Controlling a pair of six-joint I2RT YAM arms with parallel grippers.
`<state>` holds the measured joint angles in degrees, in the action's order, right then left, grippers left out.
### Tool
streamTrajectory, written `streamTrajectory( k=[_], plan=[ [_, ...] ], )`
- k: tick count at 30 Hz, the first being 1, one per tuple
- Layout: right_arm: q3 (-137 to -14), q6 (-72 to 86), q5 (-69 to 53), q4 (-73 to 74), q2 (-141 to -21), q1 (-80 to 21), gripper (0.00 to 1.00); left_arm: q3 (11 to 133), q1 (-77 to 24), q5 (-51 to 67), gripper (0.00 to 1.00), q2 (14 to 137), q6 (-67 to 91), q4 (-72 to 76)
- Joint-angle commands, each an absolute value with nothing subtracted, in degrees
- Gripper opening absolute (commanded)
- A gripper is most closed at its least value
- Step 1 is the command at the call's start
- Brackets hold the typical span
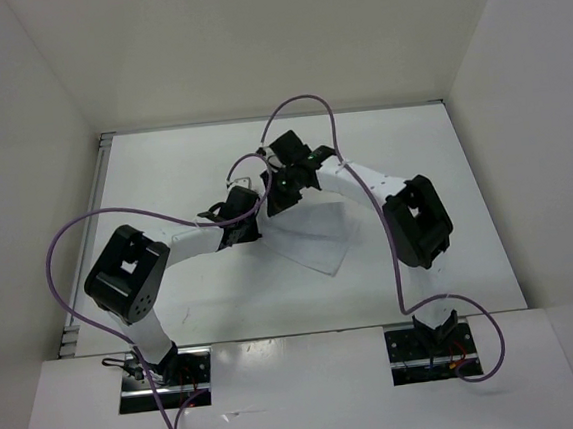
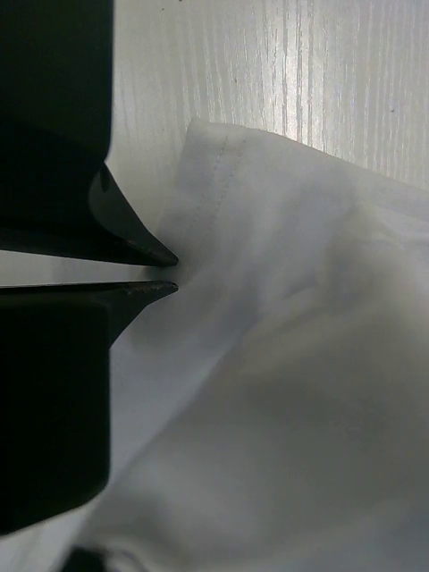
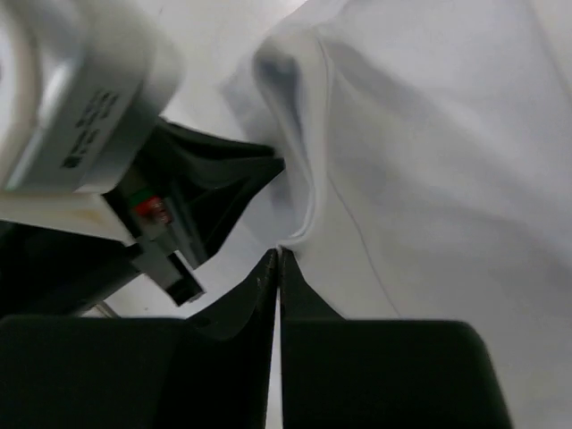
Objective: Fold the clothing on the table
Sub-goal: Fold the skirt
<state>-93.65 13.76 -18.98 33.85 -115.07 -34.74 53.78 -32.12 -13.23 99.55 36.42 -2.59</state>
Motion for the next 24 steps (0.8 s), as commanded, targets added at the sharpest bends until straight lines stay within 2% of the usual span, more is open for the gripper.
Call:
streamTrajectory(
  k=[1, 2, 7, 8, 13, 16, 20, 21, 22, 24],
  plan=[
    [-91.6, 16.3, -18.7, 32.2, -112.6, -36.9, 0.04, 53.7, -32.5, -13.0, 0.18, 99.4, 37.4, -4.0],
    [-90.8, 17.0, -19.8, 32.2, -112.6, -37.8, 0.11, 53.7, -32.5, -13.5, 0.18, 98.8, 37.4, -4.7],
    [-88.3, 19.0, -21.9, 31.6, -108.7, -39.8, 0.22, 53.2, -32.5, -14.1, 0.19, 91.7, 36.9, -9.8],
    [-87.8, 19.6, -21.2, 31.6, -107.6, -39.8, 0.28, 53.2, -32.5, -14.8, 0.19, 87.4, 36.9, -11.2],
    [-87.8, 19.6, -18.2, 33.7, -101.3, -39.8, 0.31, 51.2, -32.5, -16.1, 0.31, 68.7, 38.8, -19.9],
    [-87.8, 19.6, -16.3, 34.3, -98.8, -39.8, 0.32, 50.6, -32.5, -14.3, 0.32, 62.4, 38.3, -21.8],
    [-85.9, 21.3, -10.4, 35.6, -97.6, -39.8, 0.32, 51.5, -32.0, -12.7, 0.35, 64.7, 36.4, -21.3],
    [-85.9, 21.8, -9.5, 36.1, -97.6, -39.8, 0.34, 52.0, -32.0, -12.7, 0.37, 66.0, 35.8, -20.7],
    [-84.8, 22.3, -7.7, 36.1, -97.6, -39.8, 0.36, 52.6, -32.0, -12.7, 0.51, 68.5, 35.8, -20.7],
    [-83.4, 25.1, -5.4, 37.4, -96.4, -39.8, 0.38, 53.2, -32.0, -12.7, 0.60, 70.7, 35.2, -18.0]
  ],
)
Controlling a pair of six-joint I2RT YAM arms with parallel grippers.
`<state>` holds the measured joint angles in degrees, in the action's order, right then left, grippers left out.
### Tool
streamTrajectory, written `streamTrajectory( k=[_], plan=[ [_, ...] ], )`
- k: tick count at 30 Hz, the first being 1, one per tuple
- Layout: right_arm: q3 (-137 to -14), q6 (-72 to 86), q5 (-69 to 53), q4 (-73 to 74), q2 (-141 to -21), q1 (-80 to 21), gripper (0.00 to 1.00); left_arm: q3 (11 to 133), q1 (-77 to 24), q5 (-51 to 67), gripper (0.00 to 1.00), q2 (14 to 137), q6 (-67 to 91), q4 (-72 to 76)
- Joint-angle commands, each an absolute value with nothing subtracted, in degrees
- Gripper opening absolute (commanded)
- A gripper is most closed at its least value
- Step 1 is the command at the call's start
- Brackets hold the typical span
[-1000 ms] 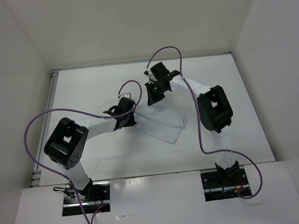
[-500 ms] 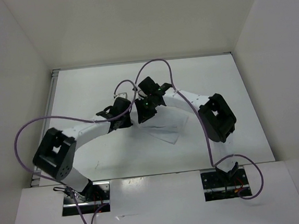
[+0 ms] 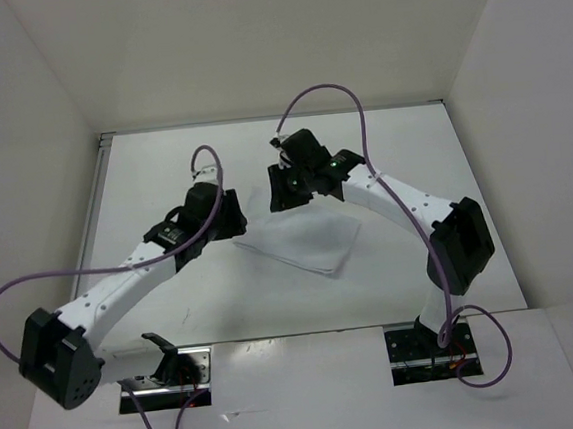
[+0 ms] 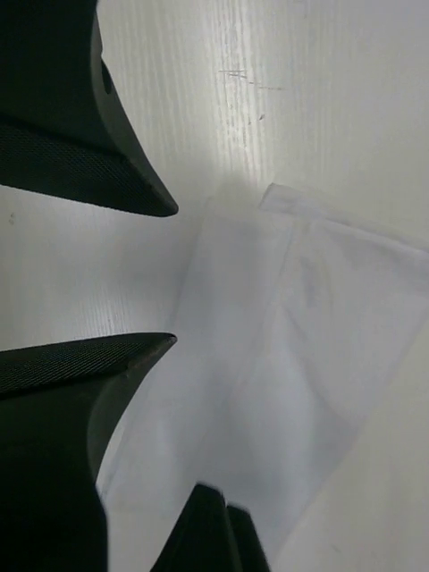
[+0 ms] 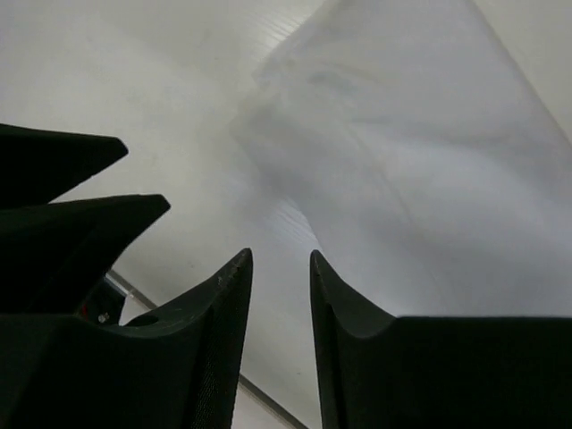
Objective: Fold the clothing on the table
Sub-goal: Fold the skirt
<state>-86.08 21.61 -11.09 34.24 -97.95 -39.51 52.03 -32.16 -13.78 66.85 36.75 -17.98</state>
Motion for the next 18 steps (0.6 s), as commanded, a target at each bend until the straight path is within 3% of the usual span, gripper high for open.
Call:
streamTrajectory(
  k=[1, 6, 18],
  plan=[
    [-81.2, 26.7, -2.1, 37.4, -95.9, -39.8, 0.38, 53.2, -32.0, -12.7, 0.63, 72.6, 35.2, -16.9],
    [-71.7, 34.4, -0.1, 38.0, -94.0, -39.8, 0.27, 55.0, -31.2, -17.8, 0.61, 78.6, 34.6, -9.7],
    [-61.5, 35.8, 1.0, 38.1, -98.1, -31.5, 0.23, 58.5, -30.5, -17.1, 0.48, 99.5, 37.1, -7.2]
  ],
)
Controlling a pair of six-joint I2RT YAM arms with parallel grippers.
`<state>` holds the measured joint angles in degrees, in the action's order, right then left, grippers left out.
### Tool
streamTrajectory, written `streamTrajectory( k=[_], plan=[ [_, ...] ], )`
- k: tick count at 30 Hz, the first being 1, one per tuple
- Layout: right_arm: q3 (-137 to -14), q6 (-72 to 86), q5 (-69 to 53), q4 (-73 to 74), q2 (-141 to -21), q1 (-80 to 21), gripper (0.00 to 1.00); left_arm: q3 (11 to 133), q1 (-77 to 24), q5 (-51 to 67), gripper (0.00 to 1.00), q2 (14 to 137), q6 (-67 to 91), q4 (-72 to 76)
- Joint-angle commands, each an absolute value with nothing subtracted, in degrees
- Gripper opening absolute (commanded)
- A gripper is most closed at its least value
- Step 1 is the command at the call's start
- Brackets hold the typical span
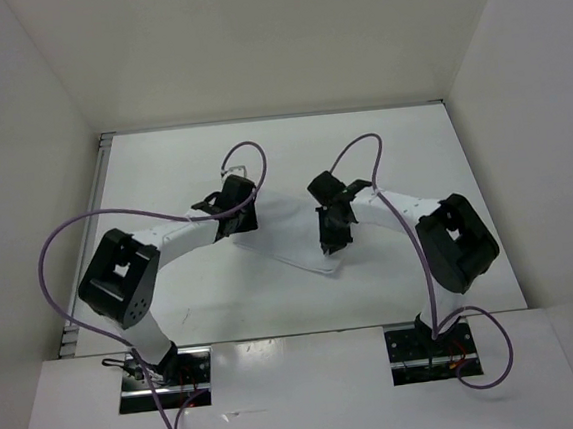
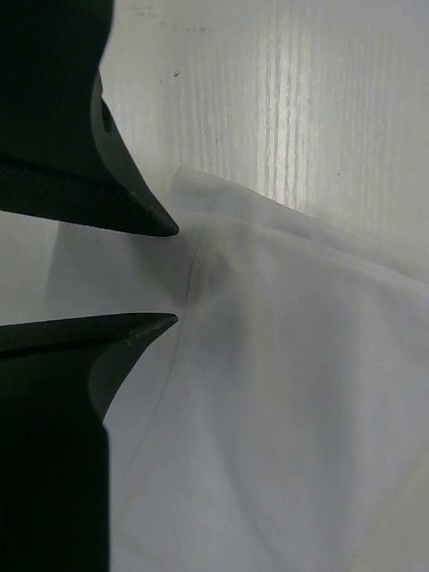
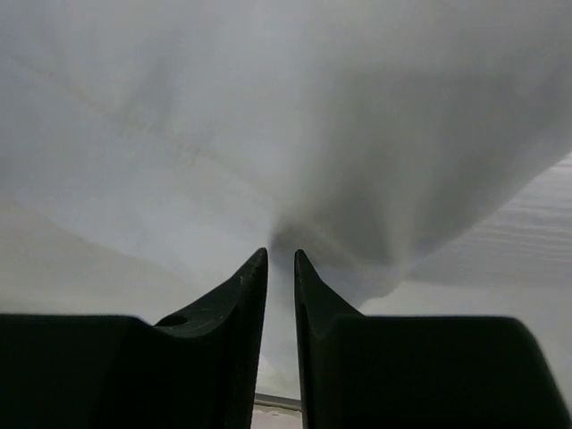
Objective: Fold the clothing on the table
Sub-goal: Fold the skirt
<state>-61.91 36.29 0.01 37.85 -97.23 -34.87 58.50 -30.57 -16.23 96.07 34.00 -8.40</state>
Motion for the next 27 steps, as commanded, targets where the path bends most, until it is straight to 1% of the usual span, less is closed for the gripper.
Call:
streamTrajectory(
  k=[1, 2, 4, 7, 10, 16, 20, 23, 24, 25, 26, 27],
  plan=[
    [-61.5, 35.0, 0.4, 38.1, -98.6, -28.7, 0.23, 58.4, -30.5, -17.1, 0.47, 100.5, 38.4, -8.0],
    [-61.5, 33.4, 0.4, 38.1, -99.1, -27.4, 0.23, 57.8, -30.5, -17.1, 0.47, 101.4, 39.9, -8.5],
    [-61.5, 32.2, 0.4, 38.1, -101.2, -24.4, 0.23, 55.4, -30.5, -16.5, 0.44, 102.7, 41.4, -8.0],
    [-64.3, 29.8, 0.4, 38.6, -103.7, -21.7, 0.23, 52.0, -31.9, -15.6, 0.44, 103.4, 43.9, -6.6],
    [-67.9, 28.5, 1.3, 38.6, -106.4, -21.2, 0.23, 50.8, -32.6, -13.5, 0.44, 103.4, 45.5, -6.6],
    [-76.1, 24.4, 5.7, 39.1, -108.3, -21.2, 0.23, 49.1, -33.1, -12.9, 0.44, 96.6, 46.6, -11.9],
    [-78.7, 22.9, 6.9, 35.6, -108.3, -21.2, 0.23, 48.0, -33.1, -11.3, 0.44, 92.9, 47.1, -14.3],
    [-79.4, 22.2, 8.1, 32.4, -105.8, -21.2, 0.25, 48.0, -33.1, -11.3, 0.44, 90.5, 47.1, -15.6],
    [-79.4, 21.7, 7.0, 32.3, -103.1, -21.2, 0.26, 48.5, -33.1, -11.3, 0.44, 89.0, 47.1, -16.2],
    [-78.4, 21.7, 4.7, 31.6, -101.4, -21.7, 0.29, 49.0, -33.1, -12.4, 0.46, 88.1, 47.1, -17.9],
    [-77.8, 21.7, 3.4, 31.6, -99.6, -21.7, 0.33, 50.3, -33.1, -13.3, 0.52, 87.0, 47.1, -18.9],
    [-76.1, 21.7, 2.7, 31.6, -95.9, -21.7, 0.35, 50.9, -33.1, -14.8, 0.55, 84.7, 47.1, -19.7]
  ],
)
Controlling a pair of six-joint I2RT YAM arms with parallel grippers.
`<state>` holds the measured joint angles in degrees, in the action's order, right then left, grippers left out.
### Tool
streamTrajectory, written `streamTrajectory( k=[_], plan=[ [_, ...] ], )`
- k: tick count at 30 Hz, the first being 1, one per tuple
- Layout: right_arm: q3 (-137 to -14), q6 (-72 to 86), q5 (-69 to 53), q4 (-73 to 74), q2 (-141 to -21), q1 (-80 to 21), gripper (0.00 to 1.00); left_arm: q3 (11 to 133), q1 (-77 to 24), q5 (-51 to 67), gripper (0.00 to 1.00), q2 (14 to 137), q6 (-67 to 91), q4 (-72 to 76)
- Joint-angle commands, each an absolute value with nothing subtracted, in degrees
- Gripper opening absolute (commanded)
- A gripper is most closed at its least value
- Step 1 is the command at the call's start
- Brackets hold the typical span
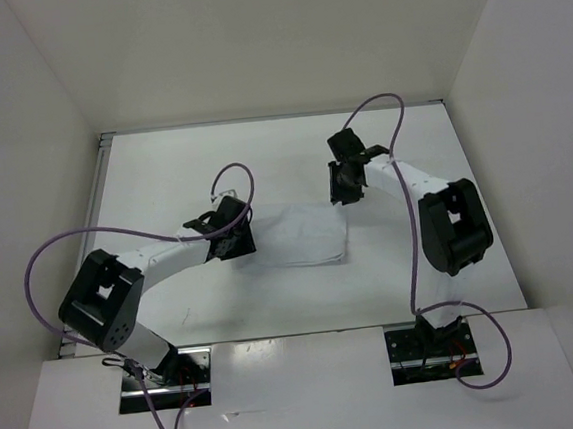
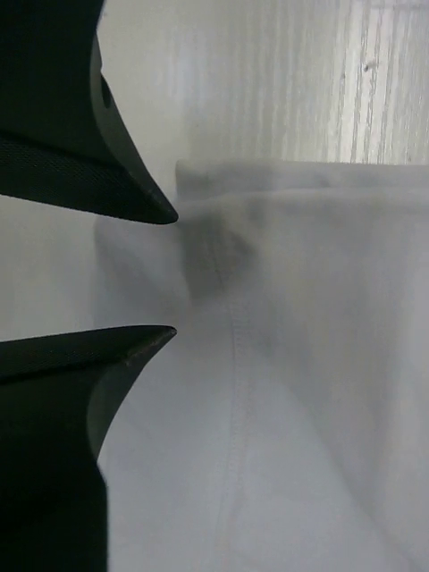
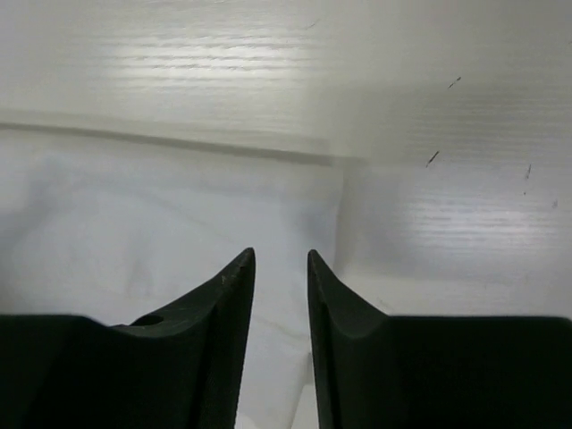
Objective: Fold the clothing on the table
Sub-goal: Fold the skirt
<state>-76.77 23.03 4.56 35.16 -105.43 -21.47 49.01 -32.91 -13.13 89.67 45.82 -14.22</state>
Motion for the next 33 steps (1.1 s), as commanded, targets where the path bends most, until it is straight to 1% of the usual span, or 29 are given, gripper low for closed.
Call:
streamTrajectory(
  k=[1, 2, 3, 4, 7, 9, 11, 14, 18, 21, 25, 28, 29, 30, 33],
  plan=[
    [-75.4, 22.6, 1.1, 31.6, -94.3, -22.3, 0.36, 51.4, -33.1, -15.5, 0.57, 83.4, 47.1, -20.2],
    [-74.6, 22.6, 0.0, 32.4, -92.8, -22.3, 0.38, 51.9, -33.1, -16.3, 0.61, 82.2, 47.1, -20.8],
    [-73.0, 24.1, -0.6, 32.4, -90.2, -22.3, 0.38, 51.9, -33.1, -17.8, 0.71, 79.7, 46.6, -20.8],
    [-72.0, 24.7, -1.3, 33.4, -89.0, -22.3, 0.38, 51.9, -33.1, -18.6, 0.73, 78.4, 46.6, -20.8],
    [-68.0, 27.1, -1.8, 34.8, -84.5, -22.9, 0.40, 50.8, -32.6, -20.1, 0.75, 75.1, 46.6, -20.8],
    [-65.9, 28.6, -3.1, 35.7, -83.3, -22.9, 0.40, 49.9, -30.9, -17.9, 0.75, 73.8, 46.6, -20.8],
    [-63.8, 29.3, -5.6, 36.4, -82.8, -22.9, 0.40, 48.3, -30.9, -17.1, 0.73, 73.3, 46.6, -20.8],
    [-60.8, 31.6, -7.5, 36.4, -82.8, -22.9, 0.40, 46.3, -30.9, -16.4, 0.72, 72.8, 47.1, -20.8],
    [-56.6, 35.0, -7.5, 34.7, -82.8, -22.9, 0.40, 42.2, -30.9, -15.4, 0.71, 71.6, 48.2, -18.9],
    [-54.8, 37.2, -6.2, 34.7, -80.7, -22.9, 0.40, 41.0, -30.9, -13.7, 0.71, 71.6, 48.2, -17.1],
    [-53.4, 38.0, -5.6, 34.2, -80.0, -22.9, 0.40, 39.6, -30.9, -12.4, 0.68, 74.2, 48.2, -15.3],
    [-52.9, 38.5, -5.6, 34.2, -80.0, -22.9, 0.40, 38.5, -30.9, -11.1, 0.62, 76.7, 48.2, -12.7],
    [-52.9, 38.5, -5.6, 34.2, -80.0, -22.9, 0.40, 38.5, -30.9, -9.9, 0.59, 77.3, 48.2, -11.0],
    [-52.4, 38.5, -5.6, 34.2, -80.0, -22.9, 0.40, 38.5, -30.9, -9.3, 0.52, 78.1, 48.2, -10.3],
    [-52.4, 39.0, -4.9, 34.2, -79.5, -22.9, 0.40, 38.5, -30.9, -8.0, 0.46, 82.4, 48.2, -9.7]
  ],
)
